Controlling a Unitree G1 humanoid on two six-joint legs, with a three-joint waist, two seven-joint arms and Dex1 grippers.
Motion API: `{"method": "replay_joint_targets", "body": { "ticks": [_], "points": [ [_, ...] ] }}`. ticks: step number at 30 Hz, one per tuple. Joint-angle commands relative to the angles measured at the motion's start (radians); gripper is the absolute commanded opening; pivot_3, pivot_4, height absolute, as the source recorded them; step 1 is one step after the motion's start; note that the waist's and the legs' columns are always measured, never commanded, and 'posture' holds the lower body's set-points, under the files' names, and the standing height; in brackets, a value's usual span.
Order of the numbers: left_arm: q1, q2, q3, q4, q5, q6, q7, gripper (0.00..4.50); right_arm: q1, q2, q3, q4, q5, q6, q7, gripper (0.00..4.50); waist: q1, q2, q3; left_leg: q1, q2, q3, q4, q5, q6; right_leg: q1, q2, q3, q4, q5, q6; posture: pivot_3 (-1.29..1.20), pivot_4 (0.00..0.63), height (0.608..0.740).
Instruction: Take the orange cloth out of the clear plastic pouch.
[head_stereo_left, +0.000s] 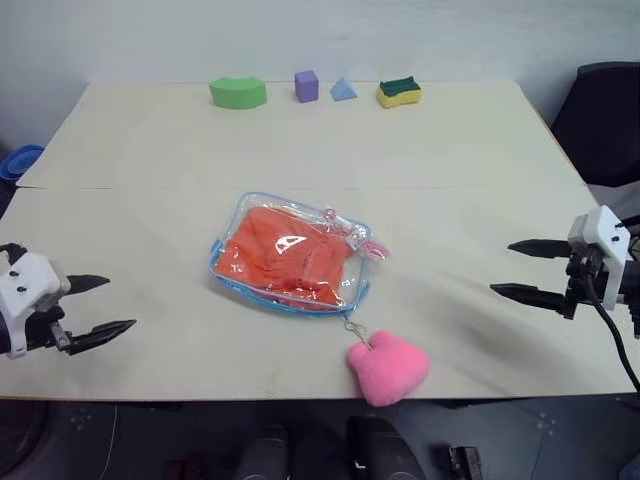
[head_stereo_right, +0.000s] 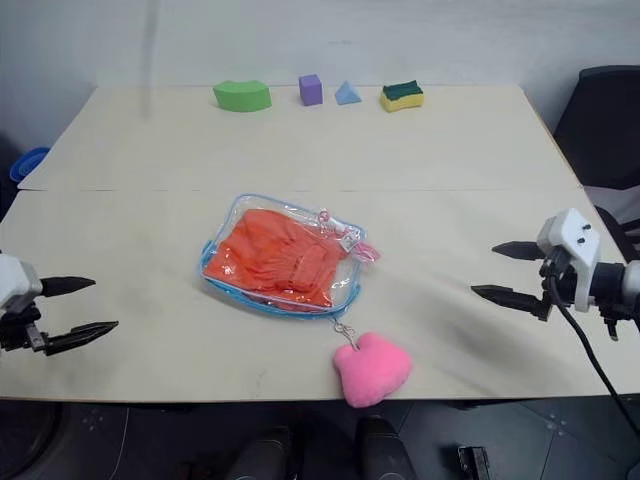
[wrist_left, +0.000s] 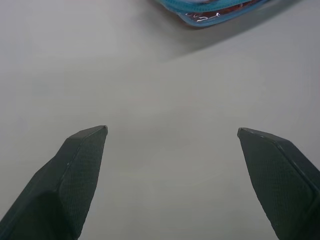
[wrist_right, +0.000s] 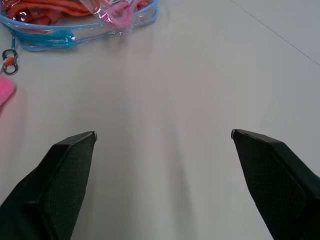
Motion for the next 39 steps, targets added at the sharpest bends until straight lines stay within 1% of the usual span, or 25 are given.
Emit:
{"method": "replay_joint_targets", "body": {
  "ticks": [1, 7, 16, 20, 23, 27, 30, 31, 33, 36, 39],
  "points": [
    [0.008, -0.001, 0.046, -0.006, 0.014, -0.011, 0.003, 4.40, -0.004, -0.019, -0.044, -0.011, 0.015, -0.015, 0.012, 4.50, -0.002, 0.000, 0.000, 0.000, 0.000, 0.000, 0.000, 0.000, 0.000, 0.000, 0.000, 0.000, 0.000, 0.000, 0.000, 0.00, 0.150, 0.740],
    [0.012, -0.039, 0.048, -0.036, 0.026, -0.005, 0.040, 4.40, 0.003, -0.017, -0.044, 0.006, -0.010, -0.045, 0.004, 4.50, -0.008, 0.000, 0.000, 0.001, 0.000, 0.001, 0.001, 0.000, 0.000, 0.000, 0.000, 0.000, 0.001, 0.000, 0.000, 0.00, 0.150, 0.740],
    [-0.020, -0.069, 0.036, -0.077, -0.005, 0.066, 0.076, 4.40, -0.038, 0.037, -0.002, 0.001, -0.039, -0.072, -0.080, 4.50, -0.019, 0.000, 0.000, 0.002, 0.000, 0.001, 0.004, 0.001, -0.001, 0.000, 0.000, 0.001, 0.007, 0.000, 0.000, 0.00, 0.150, 0.740],
    [-0.076, -0.090, 0.028, -0.117, -0.074, 0.144, 0.091, 4.40, -0.038, 0.060, 0.007, -0.053, -0.014, -0.018, -0.105, 4.50, -0.017, 0.000, 0.000, 0.002, 0.000, 0.000, 0.005, 0.001, -0.001, 0.000, 0.000, 0.001, 0.009, 0.000, 0.000, 0.00, 0.150, 0.740],
    [-0.155, -0.099, 0.002, -0.170, -0.148, 0.223, 0.109, 4.40, -0.054, 0.091, 0.044, -0.119, -0.017, 0.025, -0.149, 4.50, -0.017, 0.000, 0.000, 0.001, 0.000, 0.000, 0.006, 0.001, -0.001, 0.000, 0.000, 0.001, 0.010, 0.000, 0.000, 0.00, 0.150, 0.740],
    [-0.283, -0.101, -0.063, -0.257, -0.270, 0.343, 0.120, 4.40, -0.138, 0.168, 0.141, -0.239, -0.009, 0.129, -0.231, 4.50, -0.018, 0.000, 0.000, 0.000, 0.000, 0.000, 0.010, 0.001, -0.001, 0.000, 0.000, 0.000, 0.012, 0.000, 0.000, 0.00, 0.150, 0.740],
    [-0.362, -0.101, -0.145, -0.317, -0.312, 0.389, 0.121, 4.40, -0.234, 0.250, 0.226, -0.300, -0.005, 0.212, -0.299, 4.50, -0.021, 0.000, 0.000, 0.000, 0.000, 0.000, 0.011, 0.002, -0.003, -0.001, 0.001, 0.001, 0.014, 0.000, 0.000, 0.00, 0.150, 0.740],
    [-0.391, -0.106, -0.178, -0.334, -0.318, 0.396, 0.124, 4.40, -0.275, 0.287, 0.260, -0.310, -0.014, 0.234, -0.328, 4.50, -0.021, 0.000, 0.000, 0.000, 0.000, 0.000, 0.011, 0.004, -0.006, -0.001, 0.001, 0.001, 0.015, 0.000, 0.000, 0.00, 0.150, 0.740],
    [-0.433, -0.114, -0.238, -0.354, -0.310, 0.391, 0.120, 4.40, -0.349, 0.357, 0.315, -0.302, -0.037, 0.272, -0.385, 4.50, -0.020, 0.000, 0.000, -0.001, 0.000, 0.000, 0.011, 0.004, -0.007, -0.002, 0.002, 0.001, 0.015, 0.000, 0.000, 0.00, 0.150, 0.740],
    [-0.500, -0.139, -0.326, -0.359, -0.292, 0.382, 0.129, 4.40, -0.452, 0.463, 0.392, -0.224, -0.100, 0.306, -0.480, 4.50, -0.018, 0.000, 0.000, -0.001, 0.000, 0.000, 0.012, 0.005, -0.008, -0.003, 0.002, 0.001, 0.015, 0.000, 0.000, 0.00, 0.150, 0.740],
    [-0.553, -0.164, -0.395, -0.349, -0.257, 0.362, 0.138, 4.40, -0.501, 0.534, 0.462, -0.138, -0.166, 0.301, -0.534, 4.50, -0.017, -0.001, 0.000, -0.002, 0.000, 0.000, 0.014, 0.005, -0.009, -0.003, 0.002, 0.001, 0.017, 0.000, 0.000, 0.00, 0.150, 0.740]
  ]
}}
